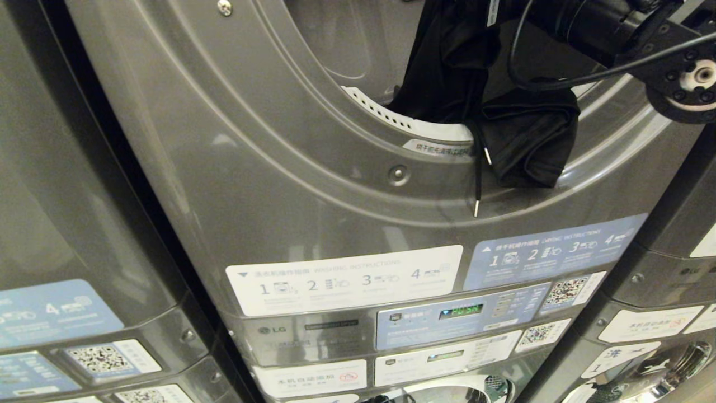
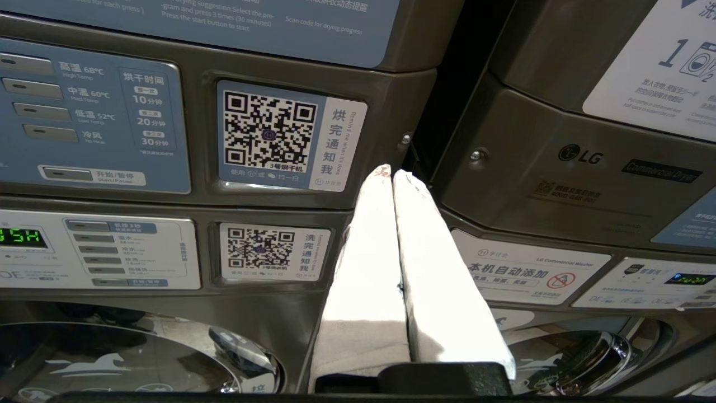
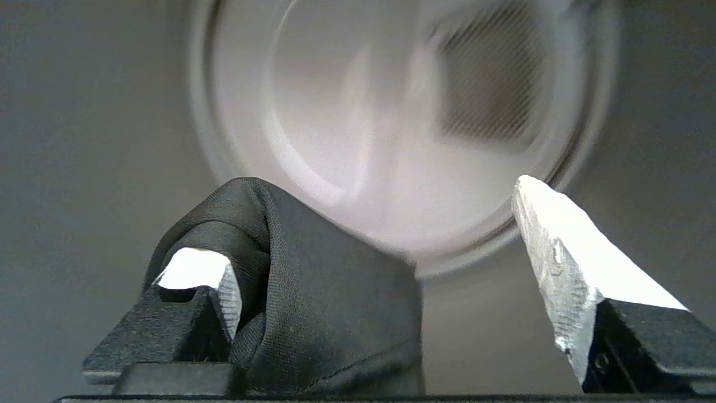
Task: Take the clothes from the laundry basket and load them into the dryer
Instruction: Put the clothes in the dryer
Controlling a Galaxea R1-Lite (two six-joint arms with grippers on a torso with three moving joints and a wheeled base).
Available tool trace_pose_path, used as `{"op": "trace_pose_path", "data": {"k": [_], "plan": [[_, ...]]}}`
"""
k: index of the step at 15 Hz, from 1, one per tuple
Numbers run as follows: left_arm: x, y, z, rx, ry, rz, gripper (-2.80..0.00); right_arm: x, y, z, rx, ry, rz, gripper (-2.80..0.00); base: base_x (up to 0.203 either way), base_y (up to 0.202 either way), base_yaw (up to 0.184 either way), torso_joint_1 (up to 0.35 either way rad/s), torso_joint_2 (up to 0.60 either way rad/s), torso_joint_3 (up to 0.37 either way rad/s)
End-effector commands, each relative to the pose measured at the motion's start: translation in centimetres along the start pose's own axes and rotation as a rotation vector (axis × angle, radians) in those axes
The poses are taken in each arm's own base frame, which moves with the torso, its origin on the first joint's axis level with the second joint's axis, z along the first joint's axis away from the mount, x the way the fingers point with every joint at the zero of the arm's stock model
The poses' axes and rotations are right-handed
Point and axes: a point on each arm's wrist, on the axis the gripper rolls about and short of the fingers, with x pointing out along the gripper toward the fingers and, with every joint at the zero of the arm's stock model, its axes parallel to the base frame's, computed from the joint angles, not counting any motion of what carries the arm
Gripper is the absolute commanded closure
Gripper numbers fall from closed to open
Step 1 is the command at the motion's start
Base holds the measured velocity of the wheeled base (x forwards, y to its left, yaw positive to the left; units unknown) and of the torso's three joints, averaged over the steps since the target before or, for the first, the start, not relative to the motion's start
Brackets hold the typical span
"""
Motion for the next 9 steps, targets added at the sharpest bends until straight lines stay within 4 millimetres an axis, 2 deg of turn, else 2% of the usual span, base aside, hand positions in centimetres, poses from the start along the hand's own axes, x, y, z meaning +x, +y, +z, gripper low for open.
{"op": "trace_pose_path", "data": {"k": [1,3,5,9], "plan": [[0.2,0.2,-0.8,0.0,0.027,0.007,0.0,-1.3,-0.7,1.3,0.02,0.052,0.018,-2.8,0.0,0.0,0.0,0.0,0.0,0.0],[0.2,0.2,-0.8,0.0,0.028,0.007,0.0,-1.7,-0.6,1.0,0.049,0.144,0.025,-2.8,0.0,0.0,0.0,0.0,0.0,0.0],[0.2,0.2,-0.8,0.0,0.028,0.007,0.0,-1.9,-0.5,-0.1,0.067,0.258,0.046,-2.8,0.0,0.0,0.0,0.0,0.0,0.0],[0.2,0.2,-0.8,0.0,0.028,0.007,0.0,-0.6,-0.1,-3.2,0.104,0.329,0.041,-2.8,0.0,0.0,0.0,0.0,0.0,0.0]]}}
